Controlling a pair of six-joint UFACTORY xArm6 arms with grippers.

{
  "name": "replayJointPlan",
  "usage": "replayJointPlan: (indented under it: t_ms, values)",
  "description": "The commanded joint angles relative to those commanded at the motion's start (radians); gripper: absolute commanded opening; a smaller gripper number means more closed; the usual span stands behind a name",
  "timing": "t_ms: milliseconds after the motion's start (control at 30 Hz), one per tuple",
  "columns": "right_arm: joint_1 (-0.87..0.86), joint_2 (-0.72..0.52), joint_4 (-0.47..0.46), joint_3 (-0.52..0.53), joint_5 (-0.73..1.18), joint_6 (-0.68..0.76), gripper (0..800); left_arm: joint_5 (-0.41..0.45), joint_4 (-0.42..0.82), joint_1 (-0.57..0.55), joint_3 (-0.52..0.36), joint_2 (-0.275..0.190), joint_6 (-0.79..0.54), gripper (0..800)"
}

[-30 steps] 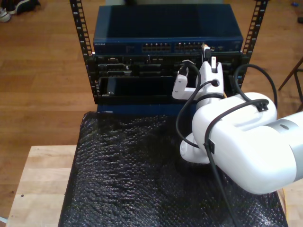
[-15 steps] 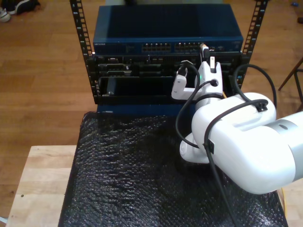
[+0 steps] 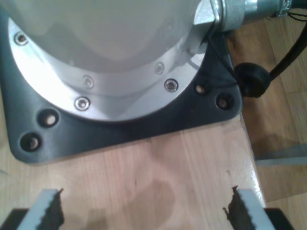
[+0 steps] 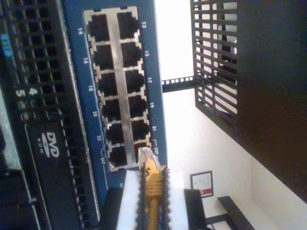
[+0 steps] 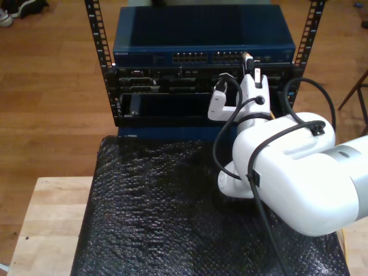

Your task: Grab the cable and plug it in

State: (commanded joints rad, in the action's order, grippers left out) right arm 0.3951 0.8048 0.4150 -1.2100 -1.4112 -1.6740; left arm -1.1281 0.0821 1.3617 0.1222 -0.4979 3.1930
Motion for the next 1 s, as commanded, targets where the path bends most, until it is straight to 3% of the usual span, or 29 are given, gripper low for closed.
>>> replayJointPlan:
  t_ms: [1000]
  values:
    - [-0.003, 0.009, 0.0, -0.014, 0.008, -0.017, 0, 0.0, 0.0, 0.0, 0.0, 0.0, 0.0, 800]
